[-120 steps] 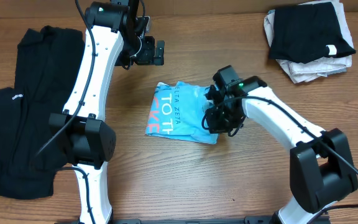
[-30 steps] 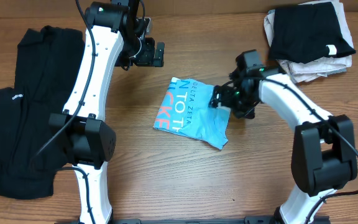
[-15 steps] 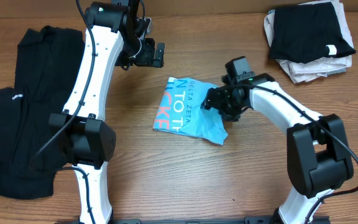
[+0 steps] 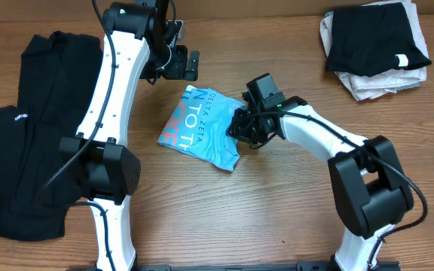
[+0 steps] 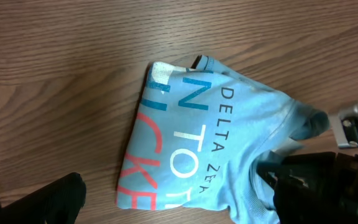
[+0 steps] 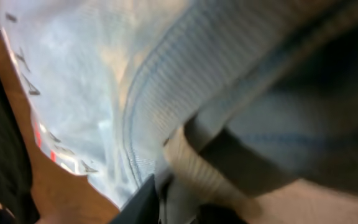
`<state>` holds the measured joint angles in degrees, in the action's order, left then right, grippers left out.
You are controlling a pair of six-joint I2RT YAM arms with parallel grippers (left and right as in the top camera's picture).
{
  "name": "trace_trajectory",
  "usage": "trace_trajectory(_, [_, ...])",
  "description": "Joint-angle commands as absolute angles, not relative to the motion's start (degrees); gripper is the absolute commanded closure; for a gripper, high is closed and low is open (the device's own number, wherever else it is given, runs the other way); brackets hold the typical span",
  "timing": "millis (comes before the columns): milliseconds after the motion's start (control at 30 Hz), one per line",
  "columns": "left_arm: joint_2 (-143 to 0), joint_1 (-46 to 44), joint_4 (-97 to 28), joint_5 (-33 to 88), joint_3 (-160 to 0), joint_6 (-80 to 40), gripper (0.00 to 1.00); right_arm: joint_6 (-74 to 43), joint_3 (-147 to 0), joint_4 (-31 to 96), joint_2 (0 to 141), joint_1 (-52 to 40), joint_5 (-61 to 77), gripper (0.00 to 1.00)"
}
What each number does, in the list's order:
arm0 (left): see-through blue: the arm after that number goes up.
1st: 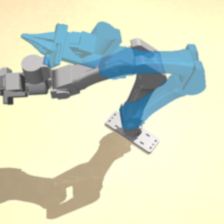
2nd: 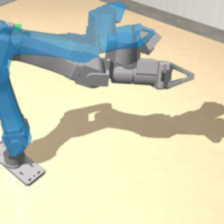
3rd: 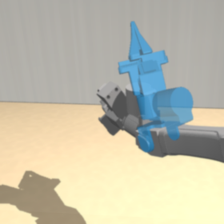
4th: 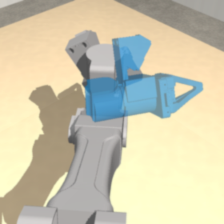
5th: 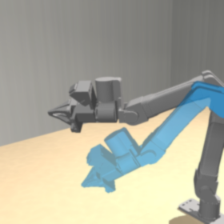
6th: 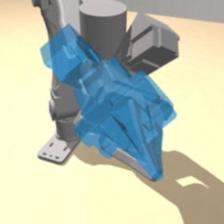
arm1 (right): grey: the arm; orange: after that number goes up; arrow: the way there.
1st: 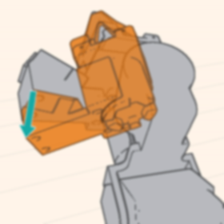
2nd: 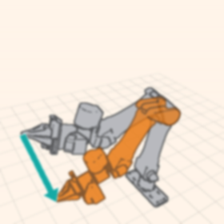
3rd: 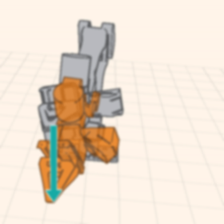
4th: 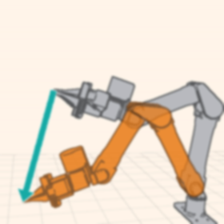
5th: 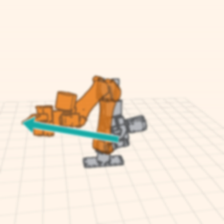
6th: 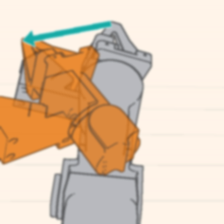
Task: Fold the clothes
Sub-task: 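Grasp the light-blue bundle's right edge with the right gripper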
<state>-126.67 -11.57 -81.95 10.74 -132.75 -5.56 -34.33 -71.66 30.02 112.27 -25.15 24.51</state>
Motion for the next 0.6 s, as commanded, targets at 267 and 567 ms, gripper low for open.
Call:
trace_trajectory(267, [-126.26,-10.92,-80.93,9.19,-133.99,-4.29,0.0,-34.5,-73.49,23.57,112.16,-22.79,30.44,0.96])
trace_trajectory(567, [-126.26,-10.35,-80.88,9.17,-133.99,-4.29,0.0,-34.52,-74.63,31.24,111.9,-17.82,26.06,0.62])
